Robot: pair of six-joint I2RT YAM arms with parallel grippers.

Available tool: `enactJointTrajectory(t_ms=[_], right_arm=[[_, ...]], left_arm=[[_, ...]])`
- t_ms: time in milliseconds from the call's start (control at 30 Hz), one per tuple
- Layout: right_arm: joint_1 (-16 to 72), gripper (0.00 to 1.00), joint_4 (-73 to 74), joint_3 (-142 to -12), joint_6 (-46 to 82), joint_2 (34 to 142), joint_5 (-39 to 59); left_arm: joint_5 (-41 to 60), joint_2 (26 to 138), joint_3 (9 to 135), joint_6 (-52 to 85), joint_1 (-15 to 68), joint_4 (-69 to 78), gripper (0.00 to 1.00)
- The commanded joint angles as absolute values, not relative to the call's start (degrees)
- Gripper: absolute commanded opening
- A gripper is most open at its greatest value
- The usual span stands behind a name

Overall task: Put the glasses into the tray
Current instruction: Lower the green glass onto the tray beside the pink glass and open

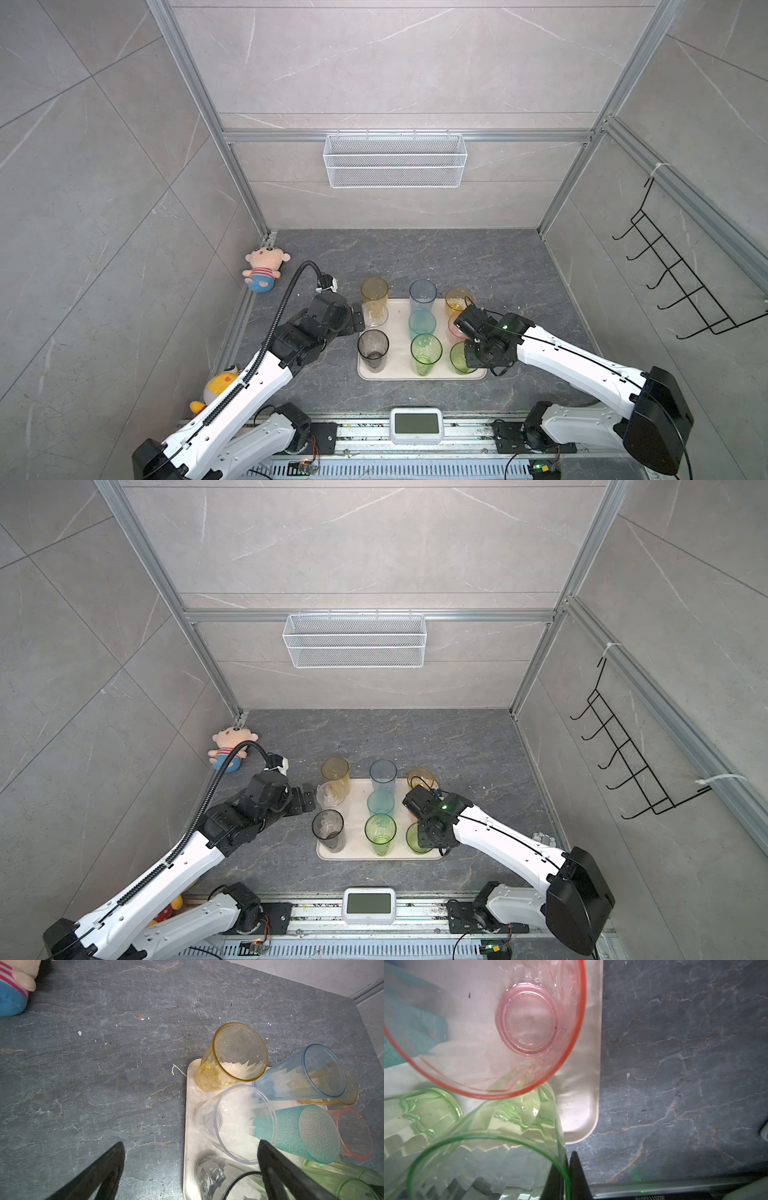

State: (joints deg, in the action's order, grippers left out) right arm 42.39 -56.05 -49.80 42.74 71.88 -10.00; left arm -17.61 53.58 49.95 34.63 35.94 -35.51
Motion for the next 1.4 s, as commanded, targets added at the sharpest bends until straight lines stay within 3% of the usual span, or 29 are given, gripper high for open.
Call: enactJointTrajectory(t_ms=[0,133,567,1367], right_arm=[[41.84,0.02,-57.72,-48.79,41.88,72.37,-10.55],[41.53,0.06,-58.40,-49.53,41.41,72.95,-10.20],[41.40,0.33,-60.11,-52.81,40.63,72.88,-8.89],[41.40,0.44,-63.45,-66.47,34.89,68.66,-15.90]], left_arm=[[-17.49,53.56,51.06,35.52,35.68,-34.33,1.00],[-17.37,53.27,50.77,35.57,35.66,-34.49,1.00],[-17.31,53.00,51.05,35.64,35.68,-34.58,1.00],[-19.73,56.89,57.63,31.44,35.60,-32.58,1.00]])
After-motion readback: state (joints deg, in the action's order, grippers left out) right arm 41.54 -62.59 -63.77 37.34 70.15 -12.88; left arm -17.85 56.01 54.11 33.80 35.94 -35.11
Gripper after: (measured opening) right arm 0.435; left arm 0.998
